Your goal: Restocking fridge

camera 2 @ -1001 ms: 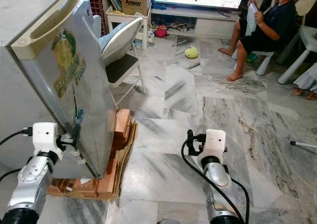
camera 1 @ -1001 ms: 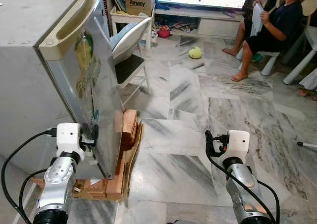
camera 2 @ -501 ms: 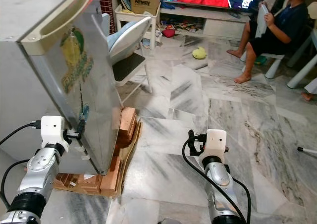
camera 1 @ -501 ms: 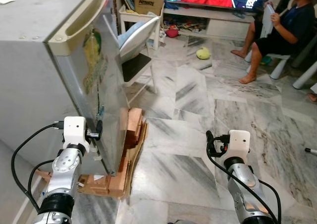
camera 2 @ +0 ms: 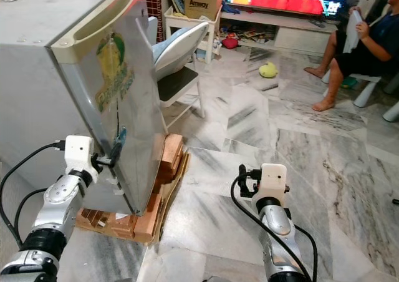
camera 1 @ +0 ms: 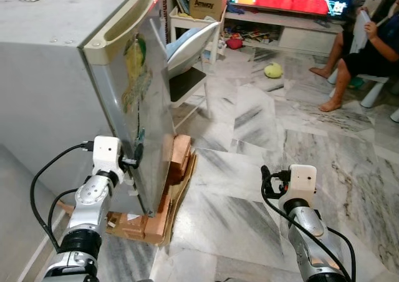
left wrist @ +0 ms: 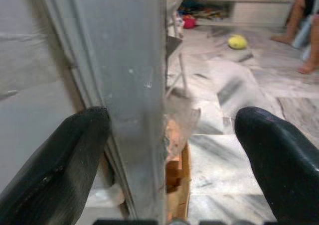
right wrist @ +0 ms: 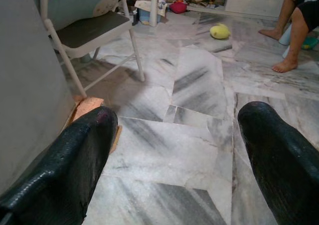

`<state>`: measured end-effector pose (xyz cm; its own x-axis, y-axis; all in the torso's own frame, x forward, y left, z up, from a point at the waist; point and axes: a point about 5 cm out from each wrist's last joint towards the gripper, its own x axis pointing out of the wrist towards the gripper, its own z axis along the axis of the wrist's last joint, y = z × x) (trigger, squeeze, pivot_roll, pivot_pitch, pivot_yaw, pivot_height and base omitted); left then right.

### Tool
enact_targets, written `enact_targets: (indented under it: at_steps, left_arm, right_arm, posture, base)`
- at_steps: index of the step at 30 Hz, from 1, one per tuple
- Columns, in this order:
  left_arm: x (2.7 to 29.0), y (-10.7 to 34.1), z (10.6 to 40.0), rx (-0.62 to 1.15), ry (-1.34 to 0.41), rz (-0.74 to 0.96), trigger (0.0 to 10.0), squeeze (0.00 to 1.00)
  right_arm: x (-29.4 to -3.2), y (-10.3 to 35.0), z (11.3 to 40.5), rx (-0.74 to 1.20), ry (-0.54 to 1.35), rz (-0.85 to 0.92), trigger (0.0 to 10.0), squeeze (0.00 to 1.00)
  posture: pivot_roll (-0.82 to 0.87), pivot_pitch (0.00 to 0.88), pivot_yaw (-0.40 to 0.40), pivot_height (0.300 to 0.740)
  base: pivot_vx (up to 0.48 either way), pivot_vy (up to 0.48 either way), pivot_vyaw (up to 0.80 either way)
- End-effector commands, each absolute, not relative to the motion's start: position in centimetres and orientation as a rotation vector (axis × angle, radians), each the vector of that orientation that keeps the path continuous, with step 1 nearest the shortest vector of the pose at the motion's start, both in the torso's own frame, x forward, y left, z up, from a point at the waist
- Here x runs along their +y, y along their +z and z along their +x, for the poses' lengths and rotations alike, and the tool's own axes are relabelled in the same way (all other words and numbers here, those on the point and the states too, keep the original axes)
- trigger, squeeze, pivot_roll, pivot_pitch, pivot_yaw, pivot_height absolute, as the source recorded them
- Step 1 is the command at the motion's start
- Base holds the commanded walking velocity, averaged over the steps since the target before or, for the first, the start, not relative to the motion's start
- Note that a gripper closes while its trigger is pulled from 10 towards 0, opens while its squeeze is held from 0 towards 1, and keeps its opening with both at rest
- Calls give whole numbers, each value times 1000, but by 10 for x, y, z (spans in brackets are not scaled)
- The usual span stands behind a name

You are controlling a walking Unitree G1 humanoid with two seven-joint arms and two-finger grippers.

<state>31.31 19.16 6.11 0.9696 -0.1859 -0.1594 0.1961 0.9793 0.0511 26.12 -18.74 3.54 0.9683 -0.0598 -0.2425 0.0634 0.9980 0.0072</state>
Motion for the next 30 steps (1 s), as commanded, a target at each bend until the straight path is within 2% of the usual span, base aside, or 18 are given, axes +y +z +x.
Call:
enact_targets:
  at_steps: [1, 9, 15, 16, 17, 20, 21, 22, 24, 27, 29, 30]
  left_arm:
    - [185, 68, 319, 127, -234, 77, 10000, 0]
    - [185, 70, 327, 143, -240, 94, 10000, 0]
    - [178, 80, 342, 137, -206, 108, 10000, 0]
    - [160, 92, 351, 97, -256, 110, 10000, 0]
    - [160, 92, 351, 97, -256, 110, 10000, 0]
    - [96, 115, 355, -1, -496, 71, 10000, 0]
    - [75, 118, 349, -25, -591, 63, 10000, 0]
    - [39, 123, 334, -68, -767, 59, 10000, 0]
    - [19, 122, 319, -79, -892, 41, 10000, 0]
    - [20, 114, 314, -63, -916, 62, 10000, 0]
    - [38, 107, 323, -37, -840, 90, 10000, 0]
    - [57, 105, 330, -19, -764, 90, 10000, 0]
  right_arm:
    - [-189, 36, 262, 244, -66, 12, 10000, 0]
    - [-198, 30, 260, 303, -78, -39, 10000, 0]
    - [-203, 2, 241, 512, -3, -103, 10000, 0]
    - [-203, -7, 232, 588, 45, -106, 10000, 0]
    - [-203, -7, 232, 588, 45, -106, 10000, 0]
    - [-202, -13, 228, 645, 108, -103, 10000, 0]
    - [-202, -13, 229, 650, 120, -110, 10000, 0]
    - [-200, -12, 232, 648, 137, -119, 10000, 0]
    - [-198, -11, 234, 644, 147, -132, 10000, 0]
    - [-195, -10, 236, 642, 168, -154, 10000, 0]
    - [-194, -10, 236, 641, 174, -157, 10000, 0]
    - [-194, -10, 236, 643, 175, -155, 10000, 0]
  posture:
    - [3, 0, -34, 740]
    - [-7, 0, -28, 740]
    - [-1, 0, -36, 740]
    - [1, 0, -38, 740]
    - [1, 0, -38, 740]
    - [0, 0, -38, 740]
    - [0, 0, -38, 740]
    - [-1, 0, -38, 740]
    - [-3, 0, -39, 740]
    - [-5, 0, -36, 740]
    - [-5, 0, -36, 740]
    - [-2, 0, -36, 740]
  base:
    - [0, 0, 0]
    - [0, 0, 0]
    - [0, 0, 0]
    - [0, 0, 0]
    - [0, 0, 0]
    - [0, 0, 0]
    - [0, 0, 0]
    - [0, 0, 0]
    - [0, 0, 0]
    - [0, 0, 0]
    - [0, 0, 0]
    - [0, 0, 0]
